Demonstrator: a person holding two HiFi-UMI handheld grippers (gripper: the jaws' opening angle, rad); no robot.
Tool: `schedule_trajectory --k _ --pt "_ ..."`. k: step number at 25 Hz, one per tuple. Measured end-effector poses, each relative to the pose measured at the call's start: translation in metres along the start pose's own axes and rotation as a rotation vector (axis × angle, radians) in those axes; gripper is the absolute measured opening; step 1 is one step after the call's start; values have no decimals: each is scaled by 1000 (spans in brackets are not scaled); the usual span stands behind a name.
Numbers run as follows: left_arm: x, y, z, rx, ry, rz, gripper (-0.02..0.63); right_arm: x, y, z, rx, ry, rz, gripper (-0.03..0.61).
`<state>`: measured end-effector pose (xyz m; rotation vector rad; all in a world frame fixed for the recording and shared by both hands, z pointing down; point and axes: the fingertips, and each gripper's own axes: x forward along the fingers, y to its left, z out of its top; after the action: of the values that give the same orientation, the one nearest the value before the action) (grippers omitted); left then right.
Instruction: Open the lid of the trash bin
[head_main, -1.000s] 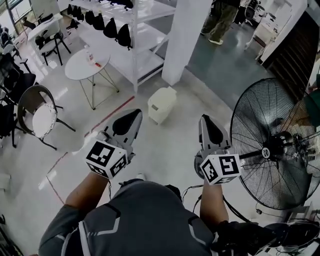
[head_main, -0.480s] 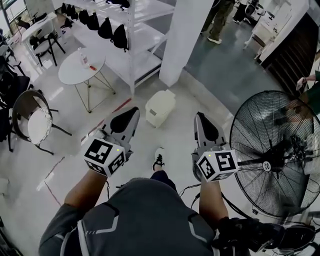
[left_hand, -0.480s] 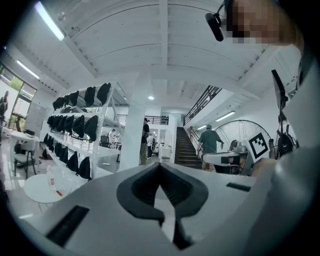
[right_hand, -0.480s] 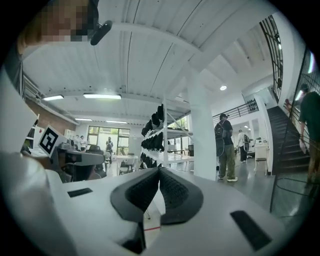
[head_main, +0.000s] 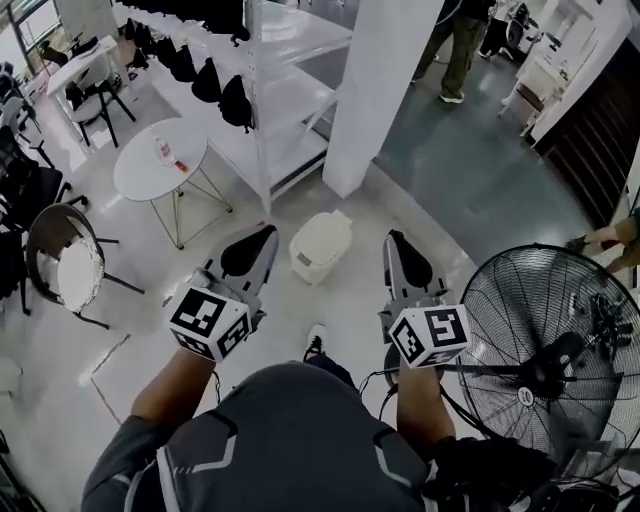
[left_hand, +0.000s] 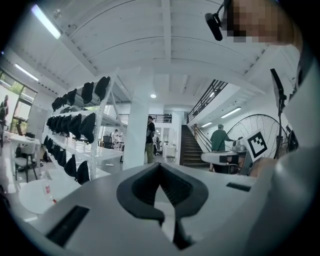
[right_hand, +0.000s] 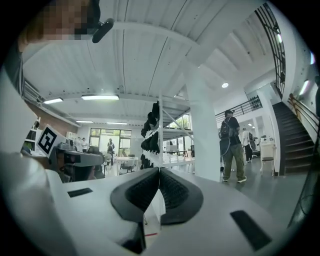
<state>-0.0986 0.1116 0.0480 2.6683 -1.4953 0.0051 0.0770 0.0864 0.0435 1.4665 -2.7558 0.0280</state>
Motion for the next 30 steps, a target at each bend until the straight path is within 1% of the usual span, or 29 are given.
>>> schedule_trajectory --k 3,8,11,15,18,21,24,28,30 --pt "39 11 -4 0 17 14 8 24 -31 -5 11 -2 6 26" --pt "104 18 -19 16 72 21 8 57 -81 -26 40 22 11 26" --pt "135 26 -33 -12 120 25 8 73 -104 -46 62 49 7 26" --pt "169 33 -58 14 160 6 8 93 -128 -77 83 73 -8 26" --pt "187 42 -89 3 215 -31 8 108 -138 -107 115 105 -38 26" --pt "201 57 -124 -15 257 -61 8 125 -142 -142 124 152 -63 26" --pt "212 75 -168 -9 320 -90 8 141 -143 -181 167 199 -96 26" --pt "226 98 -231 12 387 -107 8 164 -138 -240 187 255 -105 26" --pt "232 107 -266 7 422 -114 8 175 -135 -275 213 284 -118 26"
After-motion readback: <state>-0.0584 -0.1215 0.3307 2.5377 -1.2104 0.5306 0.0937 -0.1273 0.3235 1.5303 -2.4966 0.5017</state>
